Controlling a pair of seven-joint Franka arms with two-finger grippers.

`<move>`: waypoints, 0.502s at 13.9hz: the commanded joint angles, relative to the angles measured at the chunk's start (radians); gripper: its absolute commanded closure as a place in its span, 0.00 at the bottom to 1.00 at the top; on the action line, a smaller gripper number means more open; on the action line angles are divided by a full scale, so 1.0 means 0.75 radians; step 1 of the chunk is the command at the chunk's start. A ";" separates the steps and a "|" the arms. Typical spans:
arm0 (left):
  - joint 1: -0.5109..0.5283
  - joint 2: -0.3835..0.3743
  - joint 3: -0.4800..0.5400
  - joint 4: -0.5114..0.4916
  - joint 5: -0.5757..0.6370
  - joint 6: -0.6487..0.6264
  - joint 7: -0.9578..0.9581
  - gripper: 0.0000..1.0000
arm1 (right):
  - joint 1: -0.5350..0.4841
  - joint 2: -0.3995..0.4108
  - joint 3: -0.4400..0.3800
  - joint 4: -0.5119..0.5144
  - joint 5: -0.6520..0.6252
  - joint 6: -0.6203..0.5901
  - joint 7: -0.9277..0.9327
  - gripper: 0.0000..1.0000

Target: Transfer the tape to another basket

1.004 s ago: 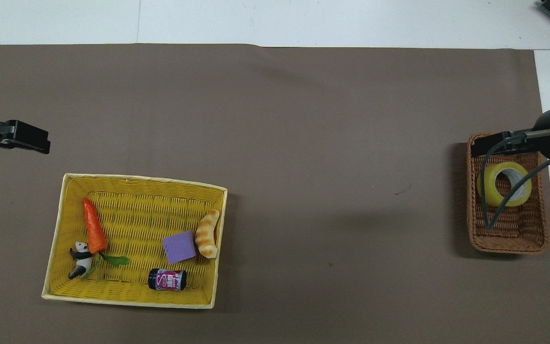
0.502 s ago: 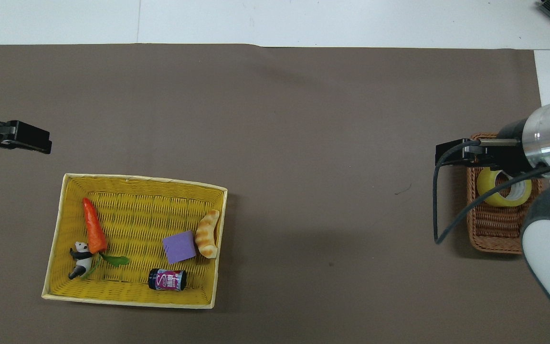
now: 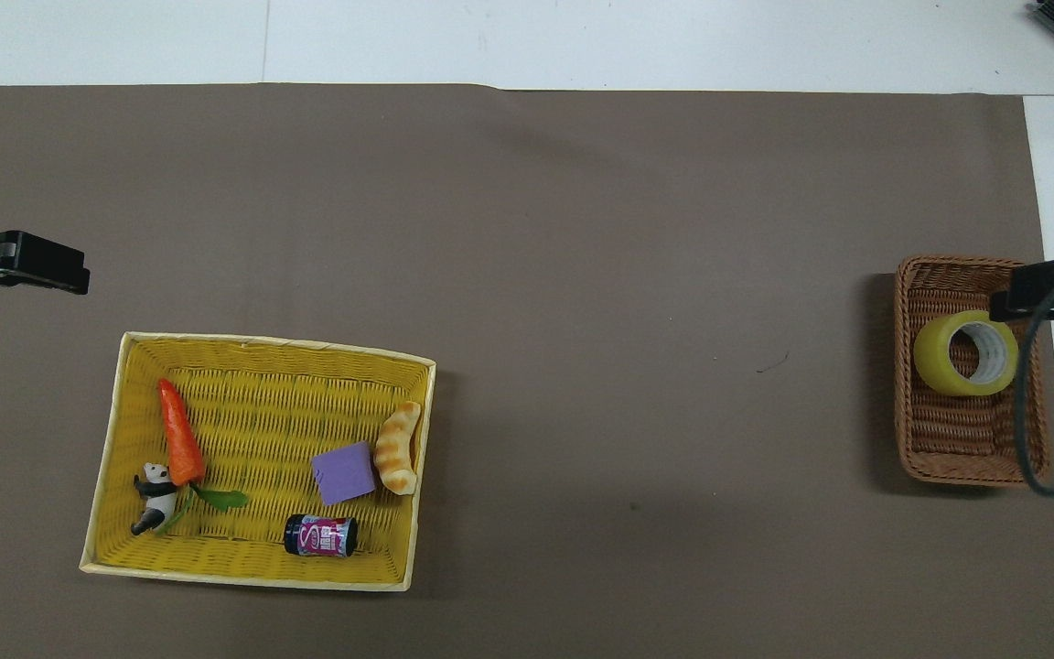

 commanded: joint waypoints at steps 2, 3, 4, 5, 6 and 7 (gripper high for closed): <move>0.040 -0.008 0.017 0.004 -0.009 -0.001 0.002 0.00 | -0.025 -0.052 -0.002 -0.093 0.001 -0.009 -0.029 0.00; 0.044 -0.008 0.017 0.004 -0.009 0.001 0.002 0.00 | -0.027 -0.062 -0.002 -0.112 -0.001 -0.009 -0.044 0.00; 0.048 -0.008 0.017 0.004 -0.009 -0.001 0.002 0.00 | -0.031 -0.064 -0.007 -0.116 -0.001 -0.009 -0.082 0.00; 0.048 -0.008 0.015 0.002 -0.009 -0.001 0.002 0.00 | -0.043 -0.078 -0.013 -0.141 -0.001 -0.009 -0.139 0.00; 0.048 -0.008 0.015 0.002 -0.009 -0.001 0.002 0.00 | -0.048 -0.085 -0.015 -0.159 -0.003 0.003 -0.209 0.00; 0.048 -0.008 0.015 0.004 -0.009 -0.001 0.002 0.00 | -0.048 -0.087 -0.015 -0.163 -0.005 0.007 -0.274 0.00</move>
